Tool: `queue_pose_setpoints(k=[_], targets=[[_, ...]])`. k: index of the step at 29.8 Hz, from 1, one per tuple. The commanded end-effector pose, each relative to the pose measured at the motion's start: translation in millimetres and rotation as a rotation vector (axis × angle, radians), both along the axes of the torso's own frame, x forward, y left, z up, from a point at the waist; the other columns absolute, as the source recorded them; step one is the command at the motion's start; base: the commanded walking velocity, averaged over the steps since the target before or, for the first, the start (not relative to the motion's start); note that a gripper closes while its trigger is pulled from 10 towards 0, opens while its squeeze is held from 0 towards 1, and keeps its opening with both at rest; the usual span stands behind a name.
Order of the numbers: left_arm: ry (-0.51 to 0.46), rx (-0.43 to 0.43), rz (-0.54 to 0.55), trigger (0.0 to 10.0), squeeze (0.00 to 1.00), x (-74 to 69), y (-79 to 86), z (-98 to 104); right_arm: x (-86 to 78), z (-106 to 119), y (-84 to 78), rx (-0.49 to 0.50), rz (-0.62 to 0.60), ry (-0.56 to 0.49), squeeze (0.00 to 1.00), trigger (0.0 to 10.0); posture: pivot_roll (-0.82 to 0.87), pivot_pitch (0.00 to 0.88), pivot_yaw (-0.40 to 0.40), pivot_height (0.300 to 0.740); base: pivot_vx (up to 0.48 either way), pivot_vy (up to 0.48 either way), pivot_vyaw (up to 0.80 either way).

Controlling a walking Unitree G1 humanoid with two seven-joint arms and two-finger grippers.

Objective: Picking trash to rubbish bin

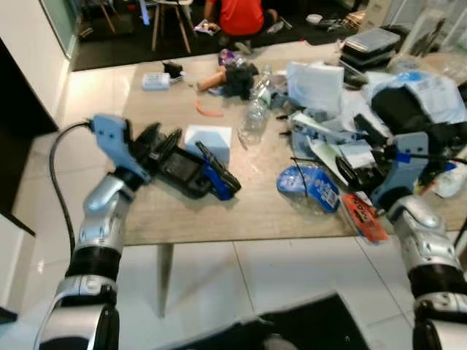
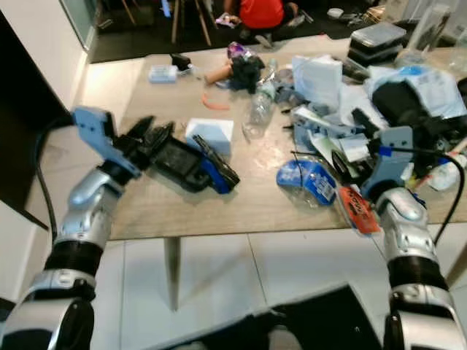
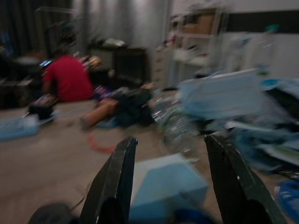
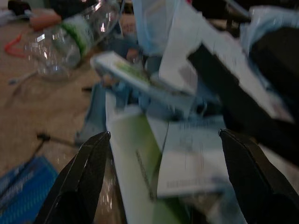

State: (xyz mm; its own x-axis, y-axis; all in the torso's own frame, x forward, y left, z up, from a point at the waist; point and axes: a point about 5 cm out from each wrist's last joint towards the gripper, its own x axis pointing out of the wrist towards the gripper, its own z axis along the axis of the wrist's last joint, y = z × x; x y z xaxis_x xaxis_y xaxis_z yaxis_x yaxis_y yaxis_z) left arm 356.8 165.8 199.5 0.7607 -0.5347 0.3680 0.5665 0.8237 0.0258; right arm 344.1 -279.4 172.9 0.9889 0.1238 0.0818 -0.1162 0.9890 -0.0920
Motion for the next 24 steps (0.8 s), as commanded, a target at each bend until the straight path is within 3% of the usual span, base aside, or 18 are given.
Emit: queue_pose_setpoints(k=[1, 7, 9, 12, 14, 15, 17, 20, 24], targets=[[0.044, 0.015, -0.033, 10.0, 0.0, -4.8, -3.6, -12, -2.1, -4, -0.3, -0.016, -0.013, 0.021, 0.0, 10.0, -0.03, 0.1, 0.038, 0.74, 0.0, 0.0, 0.0], [0.069, 0.009, -0.072, 10.0, 0.0, -10.1, -9.8, -16, -1.1, 7, -0.3, -0.067, -0.043, -0.015, 0.0, 10.0, -0.03, 0.106, 0.042, 0.74, 0.0, -0.306, 0.0], [0.072, -0.002, -0.091, 10.0, 0.0, -12.7, -13.2, -16, -0.1, 21, 1.9, -0.182, -0.055, -0.061, 0.0, 10.0, -0.03, 0.106, 0.042, 0.74, 0.0, -0.358, 0.0], [0.074, -0.006, -0.1, 10.0, 0.0, -14.3, -15.3, -15, 0.2, 34, 3.8, -0.22, -0.059, -0.113, 0.0, 10.0, -0.03, 0.106, 0.042, 0.74, 0.0, -0.36, 0.0], [0.075, -0.01, -0.115, 10.0, 0.0, -15.8, -17.9, -15, -0.6, 56, 11.5, -0.339, -0.027, -0.183, 0.0, 10.0, -0.03, 0.106, 0.042, 0.74, 0.0, -0.358, 0.0], [0.075, -0.026, -0.138, 10.0, 0.0, -17.4, -22.1, -14, -1.3, 76, 16.7, -0.445, -0.023, -0.229, 0.0, 10.0, -0.03, 0.11, 0.043, 0.74, 0.0, -0.364, 0.0], [0.075, -0.033, -0.146, 10.0, 0.0, -17.9, -24.1, -14, -0.9, 82, 14.9, -0.468, -0.049, -0.235, 0.0, 10.0, -0.03, 0.11, 0.043, 0.74, 0.0, -0.386, 0.0], [0.082, -0.035, -0.172, 10.0, 0.0, -20.5, -31.7, -15, 0.4, 91, -4.3, -0.594, -0.198, -0.184, 0.0, 10.0, -0.04, 0.109, 0.038, 0.74, 0.0, -0.449, 0.0], [0.093, -0.044, -0.183, 10.0, 0.0, -23.2, -35.5, -17, -2.1, 92, -20.4, -0.612, -0.319, -0.147, 0.0, 10.0, -0.04, 0.111, 0.033, 0.74, 0.0, -0.458, 0.0]])
